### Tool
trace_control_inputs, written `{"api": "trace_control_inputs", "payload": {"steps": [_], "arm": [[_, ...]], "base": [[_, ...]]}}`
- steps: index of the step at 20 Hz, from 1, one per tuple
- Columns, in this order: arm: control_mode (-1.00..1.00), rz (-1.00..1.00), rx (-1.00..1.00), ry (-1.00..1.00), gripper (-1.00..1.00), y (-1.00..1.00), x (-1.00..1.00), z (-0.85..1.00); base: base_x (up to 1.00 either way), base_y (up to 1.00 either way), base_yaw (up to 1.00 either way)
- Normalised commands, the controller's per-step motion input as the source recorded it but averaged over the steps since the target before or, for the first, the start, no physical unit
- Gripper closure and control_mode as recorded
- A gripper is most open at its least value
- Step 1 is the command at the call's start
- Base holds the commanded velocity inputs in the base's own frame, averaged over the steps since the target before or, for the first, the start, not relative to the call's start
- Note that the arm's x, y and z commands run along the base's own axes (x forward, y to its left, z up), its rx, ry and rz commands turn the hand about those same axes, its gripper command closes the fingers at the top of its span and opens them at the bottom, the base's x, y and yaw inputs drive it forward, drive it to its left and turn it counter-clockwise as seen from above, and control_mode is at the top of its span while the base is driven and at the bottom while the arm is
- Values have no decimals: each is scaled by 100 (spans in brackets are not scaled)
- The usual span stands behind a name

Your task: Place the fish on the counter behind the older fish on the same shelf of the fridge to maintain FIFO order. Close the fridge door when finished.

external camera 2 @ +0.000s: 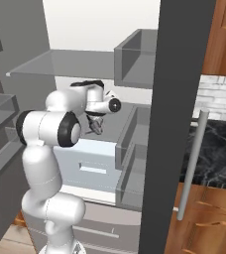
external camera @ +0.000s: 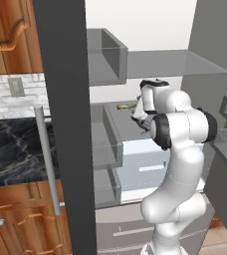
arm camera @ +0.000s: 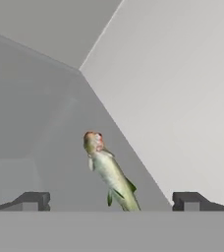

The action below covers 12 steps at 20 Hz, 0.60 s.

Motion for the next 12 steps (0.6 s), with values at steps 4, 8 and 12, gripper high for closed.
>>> {"api": "trace_control_inputs", "payload": {"steps": [4,8,12], "arm": [[-100,0,-2,-5,-100,19,-52,28],[-100,0,-1,-9,-100,13,-71,42],[-100,-1,-1,-13,-100,8,-79,69]], "base": [[0,0,0],[0,0,0],[0,0,0]]}}
